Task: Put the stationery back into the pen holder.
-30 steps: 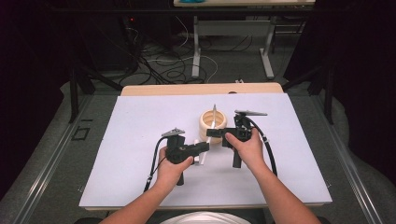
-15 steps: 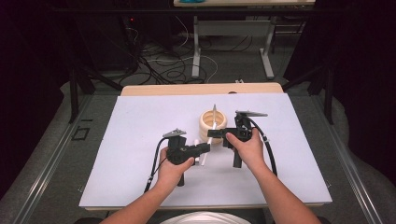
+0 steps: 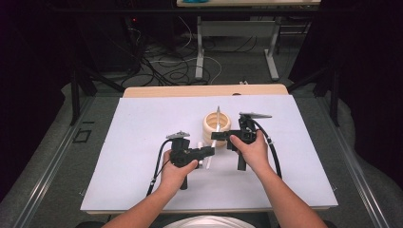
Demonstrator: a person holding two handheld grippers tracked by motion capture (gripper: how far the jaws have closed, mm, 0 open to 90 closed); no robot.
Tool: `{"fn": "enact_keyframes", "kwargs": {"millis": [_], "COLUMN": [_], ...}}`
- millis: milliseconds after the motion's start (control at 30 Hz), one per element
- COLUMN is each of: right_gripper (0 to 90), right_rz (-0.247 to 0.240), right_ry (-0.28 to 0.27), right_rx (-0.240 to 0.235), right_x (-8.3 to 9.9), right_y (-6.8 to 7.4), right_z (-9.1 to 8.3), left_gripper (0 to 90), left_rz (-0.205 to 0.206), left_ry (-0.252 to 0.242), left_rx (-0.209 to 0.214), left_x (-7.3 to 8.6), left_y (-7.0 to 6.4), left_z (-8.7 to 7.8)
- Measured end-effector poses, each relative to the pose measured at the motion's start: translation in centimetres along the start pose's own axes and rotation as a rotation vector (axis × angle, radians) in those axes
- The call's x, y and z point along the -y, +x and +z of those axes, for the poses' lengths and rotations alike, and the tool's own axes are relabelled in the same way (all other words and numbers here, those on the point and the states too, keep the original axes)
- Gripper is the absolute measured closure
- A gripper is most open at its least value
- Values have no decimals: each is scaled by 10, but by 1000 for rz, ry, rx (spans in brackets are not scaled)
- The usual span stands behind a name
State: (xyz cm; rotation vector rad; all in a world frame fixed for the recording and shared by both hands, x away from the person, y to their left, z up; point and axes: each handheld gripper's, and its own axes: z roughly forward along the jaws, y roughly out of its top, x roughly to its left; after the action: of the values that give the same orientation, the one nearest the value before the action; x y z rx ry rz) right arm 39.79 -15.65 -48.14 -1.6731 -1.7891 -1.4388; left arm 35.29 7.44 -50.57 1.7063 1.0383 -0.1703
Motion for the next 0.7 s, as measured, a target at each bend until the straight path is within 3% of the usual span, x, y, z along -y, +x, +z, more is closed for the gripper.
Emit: {"fn": "enact_keyframes", "kwargs": {"millis": [100, 233, 500, 600, 633, 700], "right_gripper": [777, 777, 777, 777, 777, 777], "right_rz": [3, -30, -28, -52, -28, -38], "right_ry": [15, -8, -5, -12, -15, -37], "right_rx": [3, 19, 32, 43, 38, 41], "right_x": [-1, -2, -4, -4, -5, -5], "right_y": [1, 1, 1, 1, 3, 3], "right_z": [-1, 0, -2, -3, -3, -4], "left_gripper": [731, 697, 610, 561, 537, 498], "left_rz": [-1, -13, -5, 0, 1, -1], "left_ry": [-2, -11, -28, -33, -37, -41], "left_rx": [-4, -14, -71, -97, -104, -118], "left_x": [-1, -3, -8, -10, -10, -11], "left_y": [2, 4, 8, 11, 12, 15], "left_z": [-1, -4, -12, -14, -14, -15]}}
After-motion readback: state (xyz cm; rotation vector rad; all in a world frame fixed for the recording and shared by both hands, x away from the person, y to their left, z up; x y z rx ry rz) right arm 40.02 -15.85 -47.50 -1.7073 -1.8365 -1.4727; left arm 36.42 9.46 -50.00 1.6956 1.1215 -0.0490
